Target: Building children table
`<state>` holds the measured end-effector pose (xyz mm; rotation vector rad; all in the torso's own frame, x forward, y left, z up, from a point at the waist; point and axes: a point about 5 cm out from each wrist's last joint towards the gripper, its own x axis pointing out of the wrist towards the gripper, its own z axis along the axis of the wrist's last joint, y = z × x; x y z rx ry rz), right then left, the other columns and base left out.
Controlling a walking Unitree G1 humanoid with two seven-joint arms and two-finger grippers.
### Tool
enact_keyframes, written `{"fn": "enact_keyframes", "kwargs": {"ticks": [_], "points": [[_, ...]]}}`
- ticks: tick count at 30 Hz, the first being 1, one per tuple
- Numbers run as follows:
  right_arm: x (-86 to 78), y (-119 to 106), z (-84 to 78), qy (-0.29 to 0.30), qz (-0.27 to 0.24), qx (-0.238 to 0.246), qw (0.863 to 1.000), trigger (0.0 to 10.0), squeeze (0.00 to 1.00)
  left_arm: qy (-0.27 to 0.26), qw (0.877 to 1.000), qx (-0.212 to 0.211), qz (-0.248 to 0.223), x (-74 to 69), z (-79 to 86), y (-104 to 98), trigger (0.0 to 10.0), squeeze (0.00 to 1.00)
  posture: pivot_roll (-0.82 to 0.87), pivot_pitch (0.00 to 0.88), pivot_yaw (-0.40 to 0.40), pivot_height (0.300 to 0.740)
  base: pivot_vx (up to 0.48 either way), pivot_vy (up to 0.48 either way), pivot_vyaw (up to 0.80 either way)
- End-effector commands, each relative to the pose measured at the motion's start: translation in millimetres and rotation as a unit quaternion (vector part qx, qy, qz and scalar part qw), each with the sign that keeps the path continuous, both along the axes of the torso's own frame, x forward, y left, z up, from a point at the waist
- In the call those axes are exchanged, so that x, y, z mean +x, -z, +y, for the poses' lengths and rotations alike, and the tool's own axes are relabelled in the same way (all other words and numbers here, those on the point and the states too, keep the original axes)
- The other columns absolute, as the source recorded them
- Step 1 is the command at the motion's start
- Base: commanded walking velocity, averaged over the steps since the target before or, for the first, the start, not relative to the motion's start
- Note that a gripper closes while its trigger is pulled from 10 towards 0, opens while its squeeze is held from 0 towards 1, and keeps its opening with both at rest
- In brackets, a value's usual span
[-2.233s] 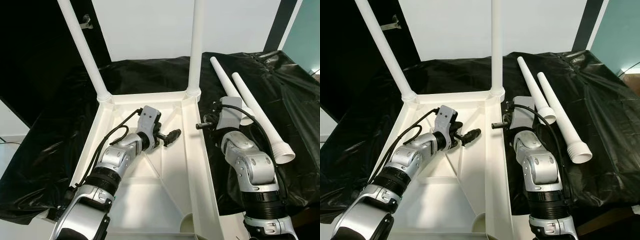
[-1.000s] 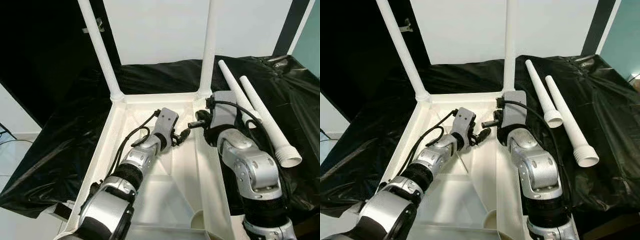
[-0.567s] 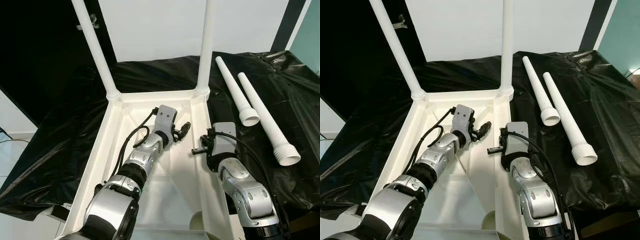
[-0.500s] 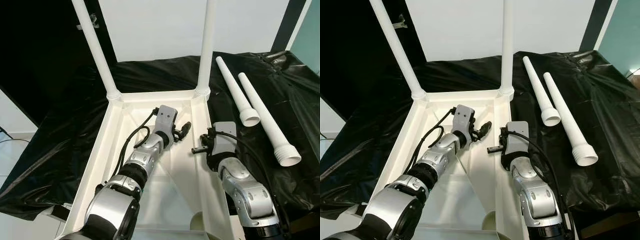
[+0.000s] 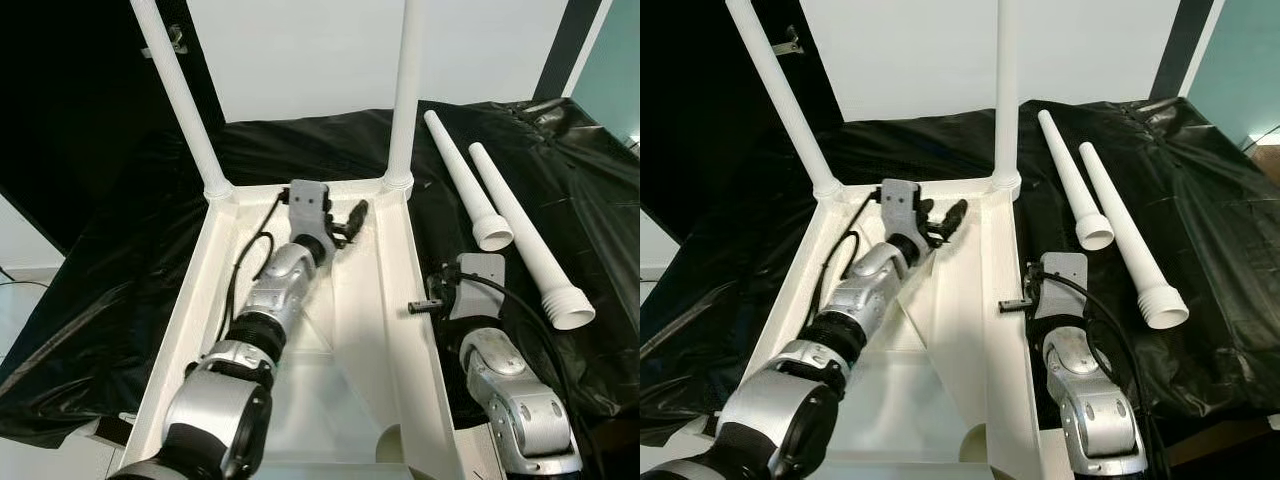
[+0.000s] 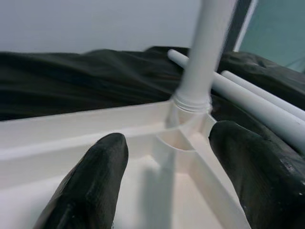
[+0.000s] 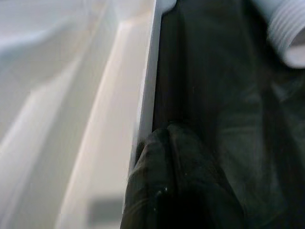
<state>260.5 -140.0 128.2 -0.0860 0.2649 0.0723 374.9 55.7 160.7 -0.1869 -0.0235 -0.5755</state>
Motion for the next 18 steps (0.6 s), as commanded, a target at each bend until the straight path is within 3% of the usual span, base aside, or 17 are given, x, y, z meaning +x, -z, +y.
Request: {"fn": "enact_keyframes", "kwargs": {"ticks": [1, 3, 5, 10, 18], "points": [[4.1, 4.7, 5.6, -0.024, 0.022, 0.001, 0.999, 10.0, 0.00, 0.041, 0.999, 0.018, 0.007, -3.8, 3.4, 7.6, 10.0, 0.00, -0.14, 0.010, 0.090, 0.740, 0.000, 0.000, 0.00], [12.3, 3.7, 9.2, -0.049, 0.037, 0.010, 0.998, 10.0, 0.00, 0.044, 0.997, 0.066, 0.019, -5.0, 9.3, 15.6, 10.0, 0.00, -0.13, 0.008, 0.076, 0.740, 0.000, 0.000, 0.00], [15.9, 1.8, 10.0, -0.057, 0.040, 0.017, 0.997, 10.0, 0.00, 0.050, 0.995, 0.087, 0.027, -6.2, 11.0, 19.4, 10.0, 0.00, -0.12, 0.007, 0.074, 0.740, 0.000, 0.000, 0.00], [25.3, 2.8, 3.6, -0.046, 0.062, 0.030, 0.997, 10.0, 0.00, 0.056, 0.993, 0.076, 0.066, -8.6, 13.4, 24.4, 10.0, 0.00, -0.10, 0.003, 0.058, 0.740, 0.000, 0.000, 0.00], [49.9, 6.0, -1.7, -0.019, 0.037, -0.010, 0.999, 10.0, 0.00, 0.060, 0.992, 0.094, 0.059, -11.6, 8.7, 26.8, 10.0, 0.00, -0.11, 0.001, 0.063, 0.740, 0.000, 0.000, 0.00]]}}
